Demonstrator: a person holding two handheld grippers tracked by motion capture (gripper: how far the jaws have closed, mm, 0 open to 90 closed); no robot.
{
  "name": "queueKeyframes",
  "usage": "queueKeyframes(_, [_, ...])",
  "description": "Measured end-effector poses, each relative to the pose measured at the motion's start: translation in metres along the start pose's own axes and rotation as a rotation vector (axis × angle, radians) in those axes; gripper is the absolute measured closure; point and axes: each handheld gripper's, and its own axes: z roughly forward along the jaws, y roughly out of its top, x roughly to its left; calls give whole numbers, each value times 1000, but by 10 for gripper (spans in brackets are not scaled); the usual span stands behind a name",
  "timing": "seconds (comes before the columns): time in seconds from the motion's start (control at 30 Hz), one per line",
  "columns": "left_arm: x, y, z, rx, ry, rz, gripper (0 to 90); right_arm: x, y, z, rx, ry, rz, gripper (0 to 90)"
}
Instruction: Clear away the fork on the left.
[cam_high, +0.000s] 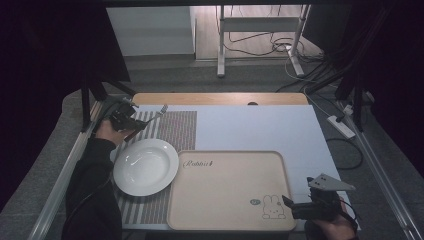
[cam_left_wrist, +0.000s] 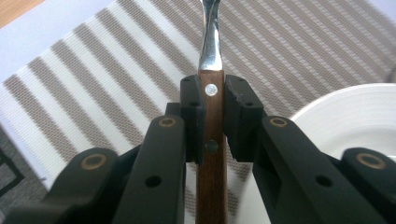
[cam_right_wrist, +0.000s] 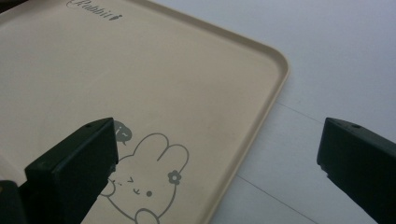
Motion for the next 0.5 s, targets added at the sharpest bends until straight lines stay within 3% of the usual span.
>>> queueKeyframes(0.5, [-41,0,2,31,-41,51,778,0,0,0,3,-2,3,0])
